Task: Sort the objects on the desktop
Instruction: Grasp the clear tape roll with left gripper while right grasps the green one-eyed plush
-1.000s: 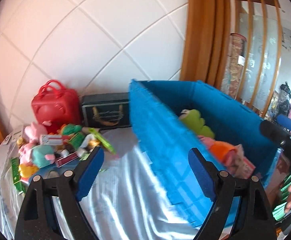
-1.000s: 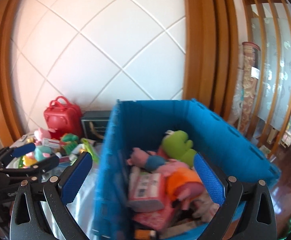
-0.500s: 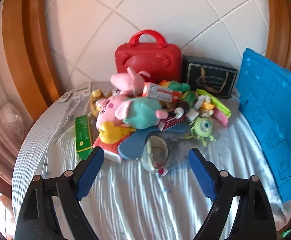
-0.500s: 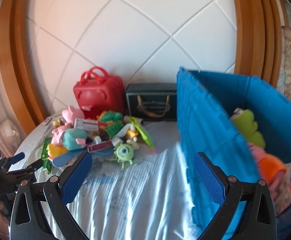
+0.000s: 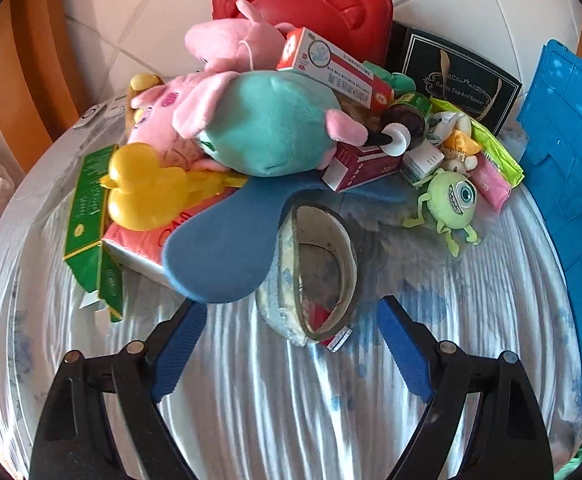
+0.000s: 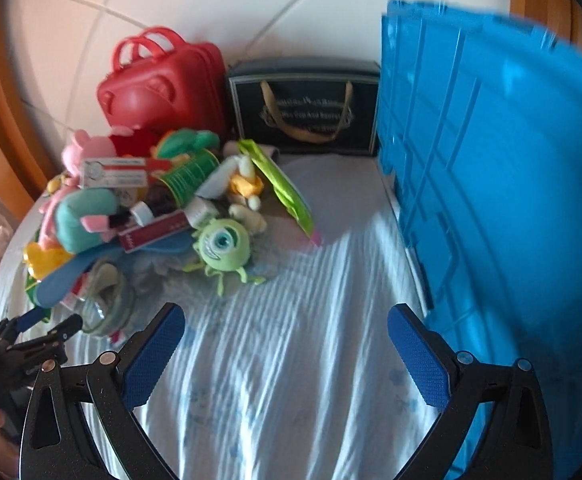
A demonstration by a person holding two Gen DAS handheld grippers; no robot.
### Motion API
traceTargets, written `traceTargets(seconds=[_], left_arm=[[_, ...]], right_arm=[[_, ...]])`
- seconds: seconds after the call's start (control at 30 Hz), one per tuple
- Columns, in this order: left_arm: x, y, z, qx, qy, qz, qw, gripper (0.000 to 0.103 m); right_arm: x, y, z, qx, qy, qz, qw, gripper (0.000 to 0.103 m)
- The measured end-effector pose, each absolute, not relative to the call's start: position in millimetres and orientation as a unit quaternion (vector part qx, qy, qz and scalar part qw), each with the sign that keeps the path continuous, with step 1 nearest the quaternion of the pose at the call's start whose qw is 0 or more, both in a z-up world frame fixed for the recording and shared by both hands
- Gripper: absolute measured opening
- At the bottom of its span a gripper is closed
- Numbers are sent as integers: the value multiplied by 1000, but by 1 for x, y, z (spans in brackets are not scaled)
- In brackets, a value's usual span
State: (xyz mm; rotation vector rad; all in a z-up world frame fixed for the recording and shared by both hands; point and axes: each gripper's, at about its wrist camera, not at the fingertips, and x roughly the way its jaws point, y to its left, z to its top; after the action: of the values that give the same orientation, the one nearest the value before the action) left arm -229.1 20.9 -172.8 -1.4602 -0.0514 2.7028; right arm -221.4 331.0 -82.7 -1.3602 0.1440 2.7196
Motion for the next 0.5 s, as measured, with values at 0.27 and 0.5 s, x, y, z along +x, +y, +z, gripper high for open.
traceTargets(seconds=[0.27,0.5], left_arm=[[-276,36,-219,-540,-15,842,4,87],[-299,21,-234,-563,-83,822,-3,80]], right_arm=[[-271,345,-144,-502,59,861,47,103],[-324,324,-180,-511,53,858,17,103]])
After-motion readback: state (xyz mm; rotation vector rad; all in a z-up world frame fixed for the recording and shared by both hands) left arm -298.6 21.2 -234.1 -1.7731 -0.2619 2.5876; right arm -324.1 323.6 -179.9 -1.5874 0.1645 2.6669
